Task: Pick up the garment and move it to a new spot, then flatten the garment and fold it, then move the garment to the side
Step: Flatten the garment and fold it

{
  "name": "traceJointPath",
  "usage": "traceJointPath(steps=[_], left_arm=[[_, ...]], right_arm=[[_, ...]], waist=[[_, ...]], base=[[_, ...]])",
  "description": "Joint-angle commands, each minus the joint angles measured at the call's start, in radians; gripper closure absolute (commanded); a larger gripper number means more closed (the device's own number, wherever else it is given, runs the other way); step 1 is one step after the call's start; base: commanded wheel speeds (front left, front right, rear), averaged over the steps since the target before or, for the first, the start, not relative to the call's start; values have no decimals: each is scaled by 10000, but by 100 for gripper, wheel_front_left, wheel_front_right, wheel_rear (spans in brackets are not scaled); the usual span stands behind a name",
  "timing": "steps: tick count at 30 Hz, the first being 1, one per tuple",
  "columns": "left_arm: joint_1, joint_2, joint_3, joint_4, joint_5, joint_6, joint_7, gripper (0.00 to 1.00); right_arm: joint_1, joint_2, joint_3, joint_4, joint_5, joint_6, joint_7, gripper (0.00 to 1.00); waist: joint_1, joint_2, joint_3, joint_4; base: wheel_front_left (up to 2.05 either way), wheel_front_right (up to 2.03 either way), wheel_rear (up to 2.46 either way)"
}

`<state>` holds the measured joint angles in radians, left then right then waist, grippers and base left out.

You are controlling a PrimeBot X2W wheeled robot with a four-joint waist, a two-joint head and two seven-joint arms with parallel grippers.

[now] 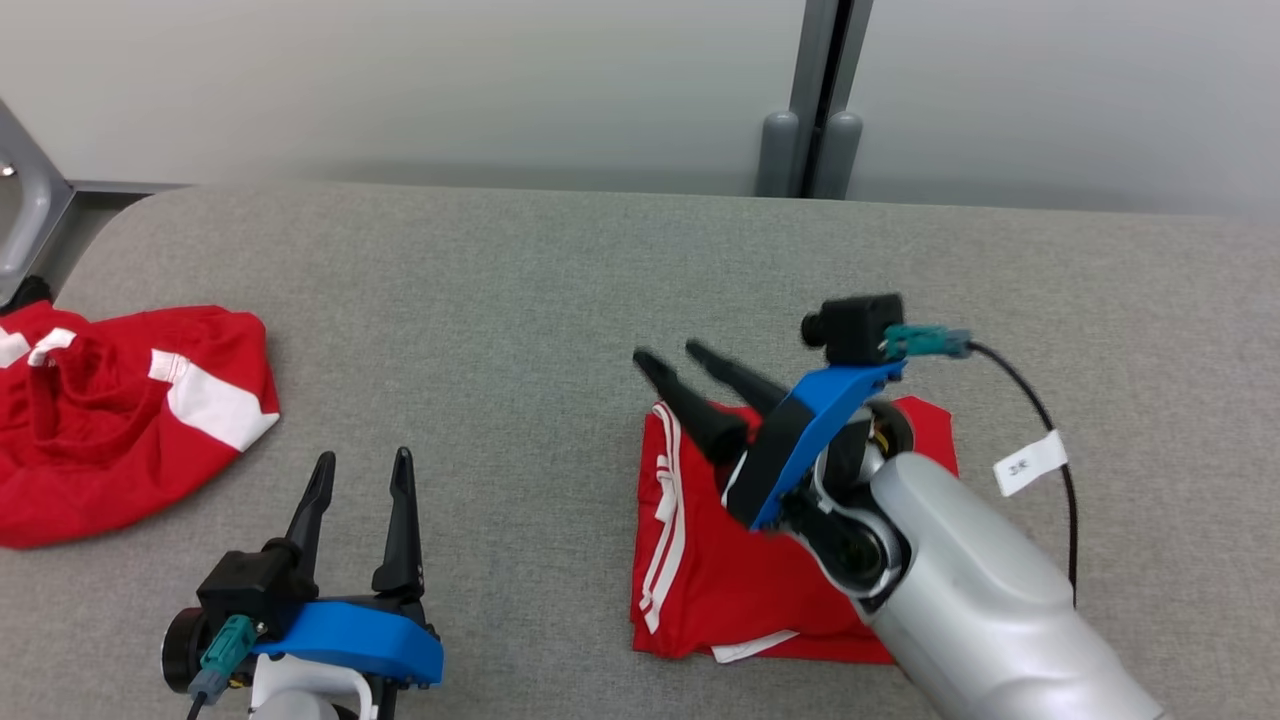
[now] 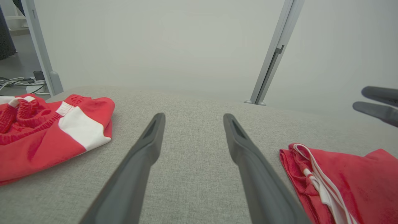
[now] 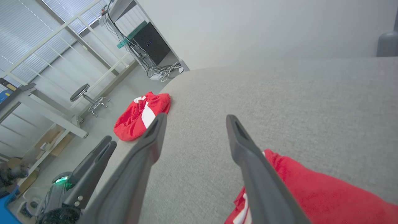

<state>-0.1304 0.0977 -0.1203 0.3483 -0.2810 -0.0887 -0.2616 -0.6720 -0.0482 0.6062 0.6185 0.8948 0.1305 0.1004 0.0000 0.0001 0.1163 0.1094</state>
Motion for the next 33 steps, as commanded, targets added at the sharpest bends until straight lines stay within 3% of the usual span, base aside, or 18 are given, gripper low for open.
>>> traceJointPath(steps=[1, 4, 7, 15, 23, 33], left_arm=[[76, 35, 44, -28, 43, 12, -46, 0], [234, 51, 97, -81, 82, 38, -46, 0], [342, 55, 138, -122, 92, 69, -46, 0], [731, 37, 308, -267, 60, 122, -46, 0], [1013, 128, 489, -382, 63, 137, -46, 0], [1169, 217, 489, -269, 189, 121, -46, 0]], right_arm=[[-294, -45, -144, -29, -155, 5, -479, 0], [-397, -53, -681, 93, -725, 5, -1317, 0], [-55, -622, -1387, 146, -1800, 4, -1976, 0], [2416, -1645, -3985, -742, -4772, 5, -3127, 0], [4770, -939, -5824, -2339, -5919, 4, -2924, 0], [6359, -289, -6616, -4415, -6402, 5, -2271, 0]], waist=[[0, -1, -123, -121], [0, -1, -272, -250], [0, -1, -441, -359], [0, -1, -749, -688], [0, -1, -983, -933], [0, -1, -1222, -1112]], base=[[0, 0, 0], [0, 0, 0], [0, 0, 0], [0, 0, 0], [0, 0, 0], [0, 0, 0]])
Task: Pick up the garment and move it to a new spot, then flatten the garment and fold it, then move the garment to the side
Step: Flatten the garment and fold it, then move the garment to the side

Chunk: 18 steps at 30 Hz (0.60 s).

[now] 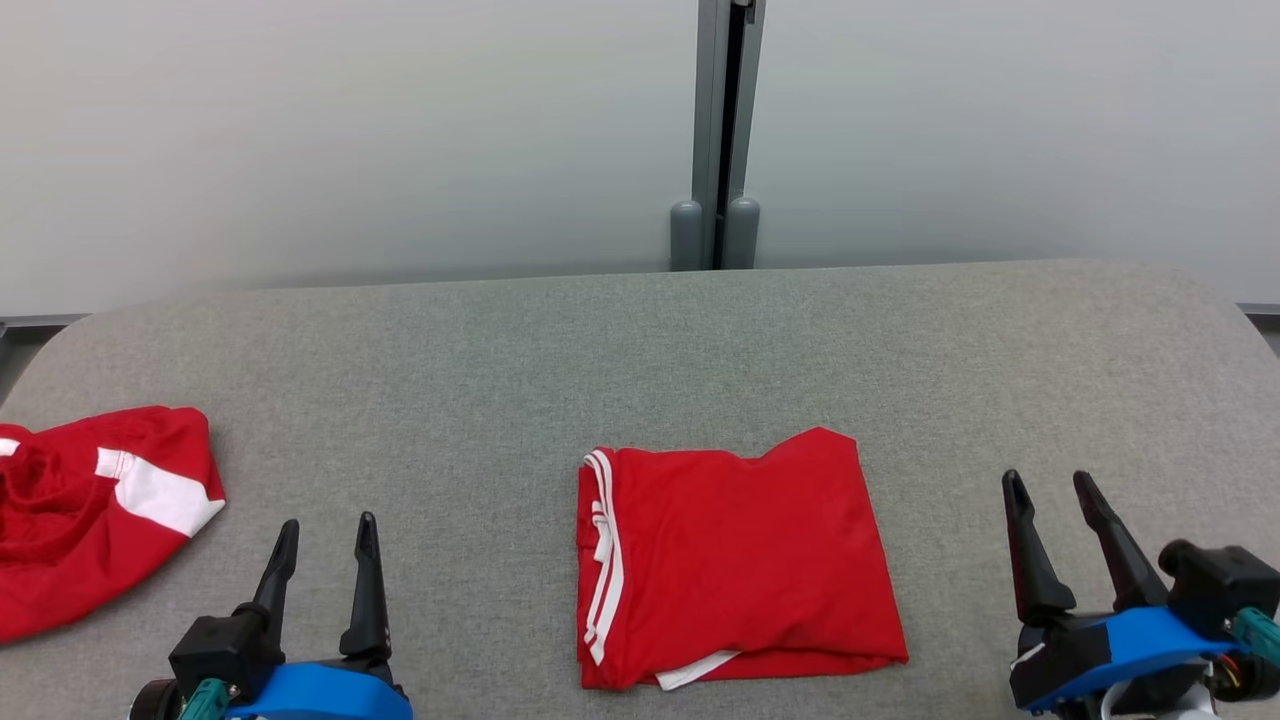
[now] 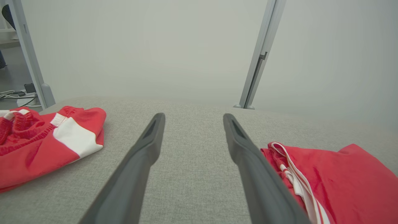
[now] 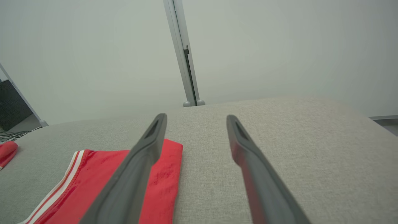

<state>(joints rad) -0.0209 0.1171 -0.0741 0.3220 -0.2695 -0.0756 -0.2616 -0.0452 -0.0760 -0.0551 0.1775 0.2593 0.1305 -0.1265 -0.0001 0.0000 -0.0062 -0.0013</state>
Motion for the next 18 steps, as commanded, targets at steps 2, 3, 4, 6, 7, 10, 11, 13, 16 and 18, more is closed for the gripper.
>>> traceJointPath(steps=[2, 3, 4, 6, 7, 10, 11, 13, 16, 18], left_arm=[[65, 30, -12, 63, 92, 2, -46, 0], [58, 54, -14, 110, 72, 0, -46, 0], [56, 73, -12, 159, 50, 2, -39, 0], [65, 78, -28, 230, 13, 29, 31, 0], [78, 81, -32, 259, 2, 43, 61, 0], [125, 83, -54, 280, -41, 100, 128, 0], [132, 88, -59, 282, -63, 117, 152, 0], [150, 98, -62, 287, -106, 133, 201, 0], [146, 115, -79, 261, -120, 150, 226, 0], [134, 130, -98, 239, -138, 171, 251, 0]], right_arm=[[261, 51, -69, -147, -79, 5, 88, 0], [335, 81, -101, -199, -95, 5, 139, 0], [387, 106, -117, -231, -108, 5, 194, 0], [458, 152, -146, -295, -88, 5, 277, 0], [496, 172, -149, -311, -87, 5, 332, 0], [549, 201, -151, -374, -108, 5, 426, 0], [560, 209, -155, -407, -112, 5, 430, 0], [584, 223, -169, -451, -137, 5, 473, 0], [613, 235, -210, -528, -160, 5, 500, 0], [624, 245, -219, -532, -183, 5, 497, 0]], waist=[[1, 0, -47, -7], [1, 0, -66, -12], [1, 0, -84, -23], [1, 0, -112, -51], [1, 0, -119, -64], [1, 0, -113, -86], [1, 0, -101, -89], [1, 0, -83, -92], [1, 0, -51, -83], [1, 0, -27, -67]], base=[[0, 0, 0], [0, 0, 0], [0, 0, 0], [0, 0, 0], [0, 0, 0], [0, 0, 0], [0, 0, 0], [0, 0, 0], [0, 0, 0], [0, 0, 0]])
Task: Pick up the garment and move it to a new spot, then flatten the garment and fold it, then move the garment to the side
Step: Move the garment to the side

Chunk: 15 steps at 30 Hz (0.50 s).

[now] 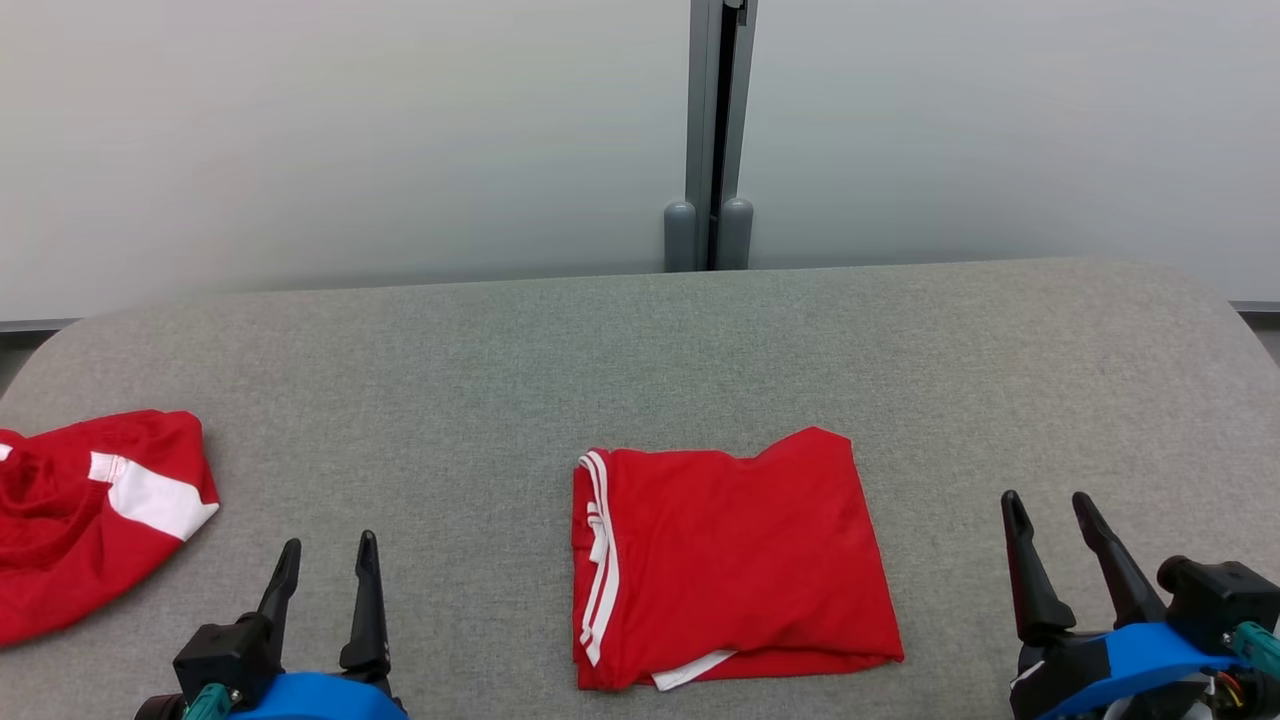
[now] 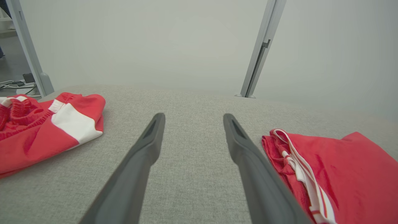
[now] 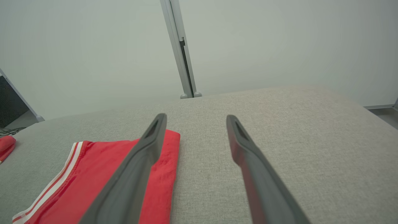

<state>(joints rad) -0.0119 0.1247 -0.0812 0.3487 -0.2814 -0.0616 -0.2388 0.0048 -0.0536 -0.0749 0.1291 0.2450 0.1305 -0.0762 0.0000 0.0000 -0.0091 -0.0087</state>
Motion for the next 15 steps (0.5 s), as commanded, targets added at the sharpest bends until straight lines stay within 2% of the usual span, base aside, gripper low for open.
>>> traceJointPath(steps=[1, 7, 15], left_arm=[[40, 59, -33, -40, -31, 36, 23, 0], [6, 98, -55, -179, -70, 64, -12, 0], [-389, 38, -267, -378, -23, 18, -37, 0]], right_arm=[[114, 23, -13, -44, -30, 5, 16, 0], [-555, 26, 396, -49, 193, 4, 801, 0], [-2124, 23, 300, 744, 626, 5, 3573, 0]], waist=[[0, 0, 12, 10], [0, 0, 162, -43], [0, 0, 529, 219]], base=[[0, 0, 0], [0, 0, 0], [0, 0, 0]])
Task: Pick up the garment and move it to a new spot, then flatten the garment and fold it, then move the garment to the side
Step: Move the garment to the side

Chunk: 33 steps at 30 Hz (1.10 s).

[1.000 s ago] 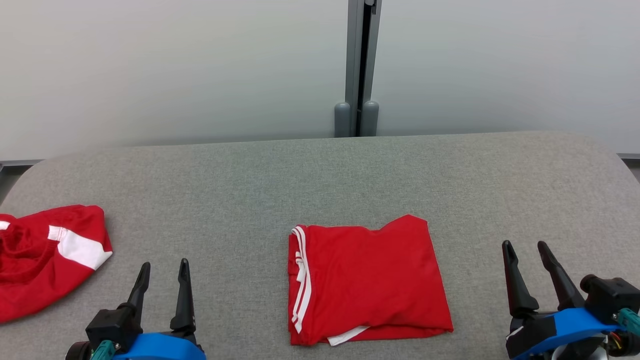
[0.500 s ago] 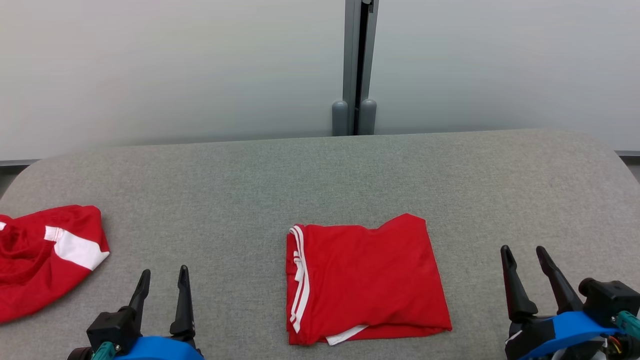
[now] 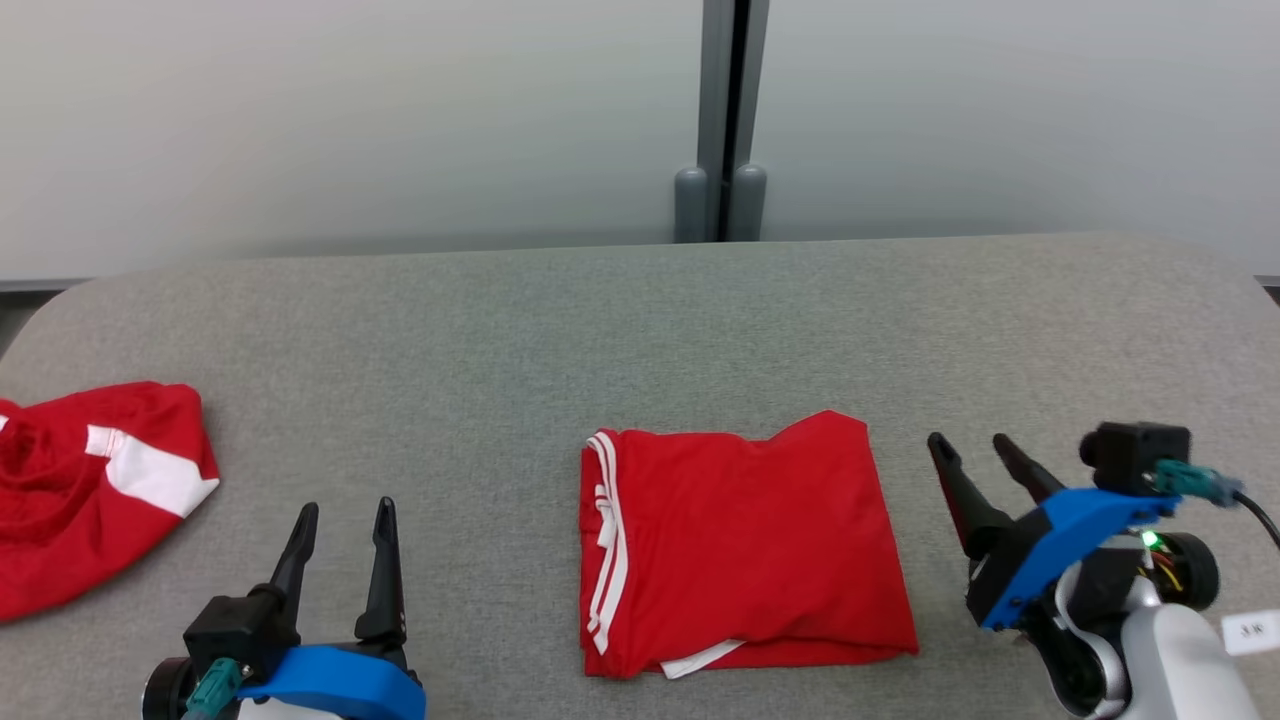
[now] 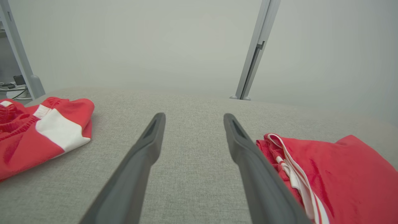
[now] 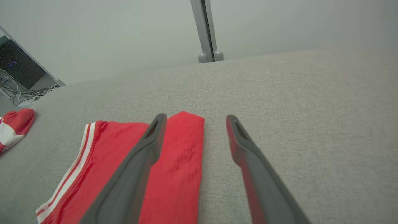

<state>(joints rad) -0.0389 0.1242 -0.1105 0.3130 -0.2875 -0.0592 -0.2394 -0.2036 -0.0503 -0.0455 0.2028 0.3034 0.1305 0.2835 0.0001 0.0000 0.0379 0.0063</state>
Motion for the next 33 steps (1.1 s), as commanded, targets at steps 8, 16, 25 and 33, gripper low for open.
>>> traceJointPath(steps=[8, 16, 25, 33], left_arm=[[-486, 168, -134, -55, 61, -91, -82, 0], [-718, 214, -252, -59, 60, -135, -96, 0], [-824, 180, -410, 3, 31, -149, -151, 0], [-895, 198, -403, -109, -12, -83, -185, 0]], right_arm=[[-1113, -23, 312, 2471, -254, 5, 1275, 0], [-1649, -15, 94, 4303, -400, 5, 1073, 0], [-1846, 84, 995, 5634, 209, 16, 1037, 18], [-2266, 32, 1505, 5566, -385, 10, 804, 100]], waist=[[-1, 0, 438, 494], [-1, 0, 726, 734], [-1, 0, 869, 801], [-1, 0, 1039, 727]], base=[[0, 0, 0], [0, 0, 0], [0, 0, 0], [0, 0, 0]])
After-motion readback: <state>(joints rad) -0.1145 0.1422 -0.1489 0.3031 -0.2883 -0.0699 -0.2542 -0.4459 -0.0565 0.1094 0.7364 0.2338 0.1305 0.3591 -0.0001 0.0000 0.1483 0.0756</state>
